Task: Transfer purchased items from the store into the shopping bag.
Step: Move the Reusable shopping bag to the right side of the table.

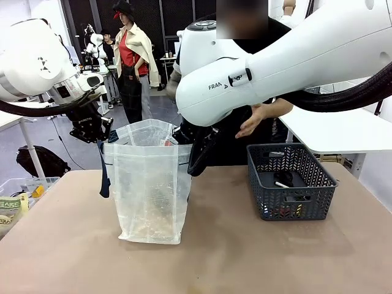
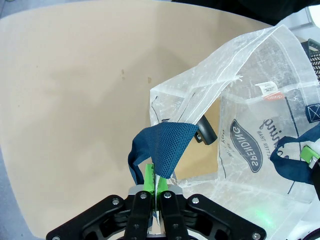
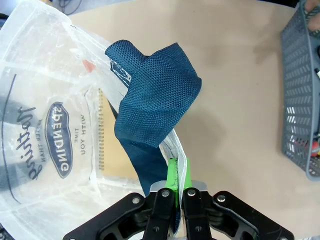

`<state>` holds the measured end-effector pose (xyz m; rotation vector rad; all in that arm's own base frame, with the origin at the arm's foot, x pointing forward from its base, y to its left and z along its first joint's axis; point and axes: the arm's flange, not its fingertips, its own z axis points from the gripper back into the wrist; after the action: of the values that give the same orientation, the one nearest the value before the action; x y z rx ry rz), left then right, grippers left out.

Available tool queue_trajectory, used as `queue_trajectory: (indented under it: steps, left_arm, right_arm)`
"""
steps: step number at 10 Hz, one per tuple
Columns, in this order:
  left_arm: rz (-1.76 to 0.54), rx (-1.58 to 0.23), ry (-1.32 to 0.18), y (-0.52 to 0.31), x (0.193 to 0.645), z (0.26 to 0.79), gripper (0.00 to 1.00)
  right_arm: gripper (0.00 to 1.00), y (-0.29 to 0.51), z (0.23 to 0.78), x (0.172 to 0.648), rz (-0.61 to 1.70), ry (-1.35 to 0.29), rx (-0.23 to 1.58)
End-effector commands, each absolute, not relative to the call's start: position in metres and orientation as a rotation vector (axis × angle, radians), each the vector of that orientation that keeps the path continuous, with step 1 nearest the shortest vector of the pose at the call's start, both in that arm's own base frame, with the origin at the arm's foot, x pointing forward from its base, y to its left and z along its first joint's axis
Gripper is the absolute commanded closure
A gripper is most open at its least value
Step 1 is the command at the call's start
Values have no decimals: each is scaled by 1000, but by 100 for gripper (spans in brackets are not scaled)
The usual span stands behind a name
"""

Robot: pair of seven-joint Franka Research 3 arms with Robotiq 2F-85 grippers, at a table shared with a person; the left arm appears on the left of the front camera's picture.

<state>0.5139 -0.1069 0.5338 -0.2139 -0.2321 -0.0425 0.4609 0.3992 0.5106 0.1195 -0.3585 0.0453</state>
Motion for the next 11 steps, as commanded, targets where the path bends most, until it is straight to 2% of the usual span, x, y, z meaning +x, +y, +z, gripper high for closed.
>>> queue_trajectory:
  steps: [1, 11]
  left_arm:
    - [-37, -214, -236, -105, 514, 536, 100]
    - [-37, -214, -236, -105, 514, 536, 100]
  right_arm:
    - [100, 398, 512, 461, 43, -364, 124]
    - [100, 398, 512, 461, 43, -364, 124]
